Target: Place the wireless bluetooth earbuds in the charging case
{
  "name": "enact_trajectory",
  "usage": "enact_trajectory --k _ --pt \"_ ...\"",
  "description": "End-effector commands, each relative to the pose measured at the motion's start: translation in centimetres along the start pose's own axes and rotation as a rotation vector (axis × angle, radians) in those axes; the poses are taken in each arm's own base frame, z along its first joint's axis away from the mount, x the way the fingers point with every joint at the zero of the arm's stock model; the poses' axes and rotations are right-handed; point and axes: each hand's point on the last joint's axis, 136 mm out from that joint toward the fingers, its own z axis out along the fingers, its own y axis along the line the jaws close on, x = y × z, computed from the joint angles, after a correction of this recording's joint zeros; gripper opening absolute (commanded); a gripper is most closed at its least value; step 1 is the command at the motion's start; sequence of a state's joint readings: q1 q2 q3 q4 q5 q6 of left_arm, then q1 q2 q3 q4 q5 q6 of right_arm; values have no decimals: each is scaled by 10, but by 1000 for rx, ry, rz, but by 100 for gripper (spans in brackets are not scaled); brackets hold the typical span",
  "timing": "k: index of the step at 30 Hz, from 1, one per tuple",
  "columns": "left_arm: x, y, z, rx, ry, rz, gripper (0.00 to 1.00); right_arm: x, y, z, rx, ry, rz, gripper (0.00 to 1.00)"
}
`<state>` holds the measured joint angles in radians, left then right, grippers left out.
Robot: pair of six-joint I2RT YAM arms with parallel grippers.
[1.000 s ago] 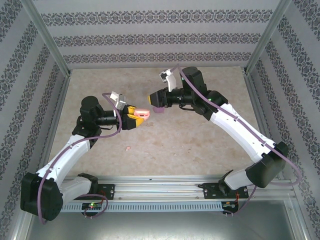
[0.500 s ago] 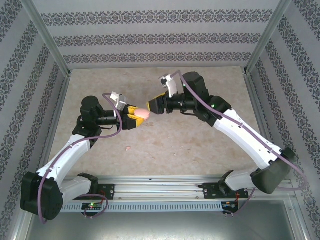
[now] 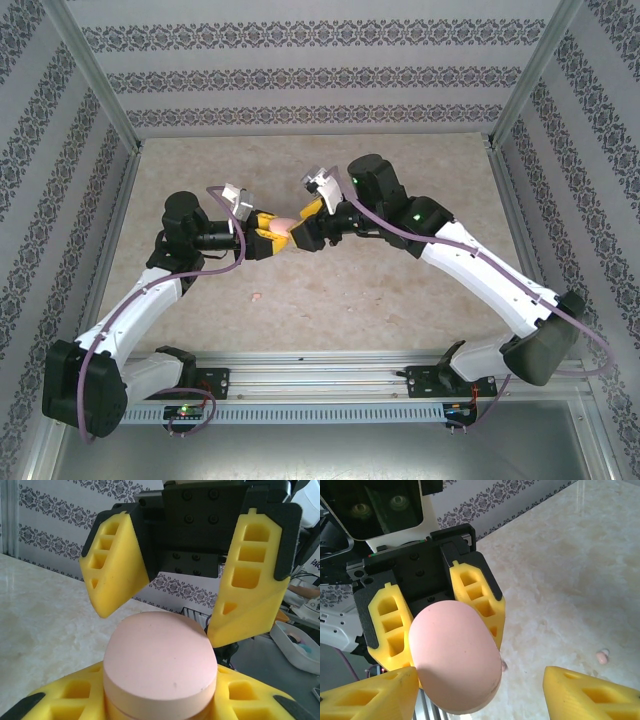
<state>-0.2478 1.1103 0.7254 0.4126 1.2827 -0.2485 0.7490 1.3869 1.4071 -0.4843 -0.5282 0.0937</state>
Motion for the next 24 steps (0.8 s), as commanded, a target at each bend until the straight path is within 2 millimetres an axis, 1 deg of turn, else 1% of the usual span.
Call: enact_trajectory --k 1,5,8,12,14,17,21,23,24 --pt "-4 -11 1 51 -5 39 17 -1 2 6 -9 13 -48 66" --pt "-3 -11 1 54 -4 36 17 -3 -1 7 7 19 -49 66" --pt "-2 -11 1 54 -3 34 17 -8 6 5 -24 5 -57 66" --pt "-5 -12 1 61 -5 40 17 -4 10 6 -33 16 -82 66" --pt "-7 -12 1 64 -5 45 17 2 4 10 -11 47 -83 66" --pt "-9 -13 2 74 -3 43 17 3 -7 16 39 77 -59 65" --pt "-12 -17 1 80 -4 52 17 -1 -30 13 165 86 -36 63" --pt "-10 -18 1 84 -2 48 17 -7 -38 9 181 68 3 63" --pt "-10 -18 1 85 -1 48 17 -10 -39 8 169 57 26 63"
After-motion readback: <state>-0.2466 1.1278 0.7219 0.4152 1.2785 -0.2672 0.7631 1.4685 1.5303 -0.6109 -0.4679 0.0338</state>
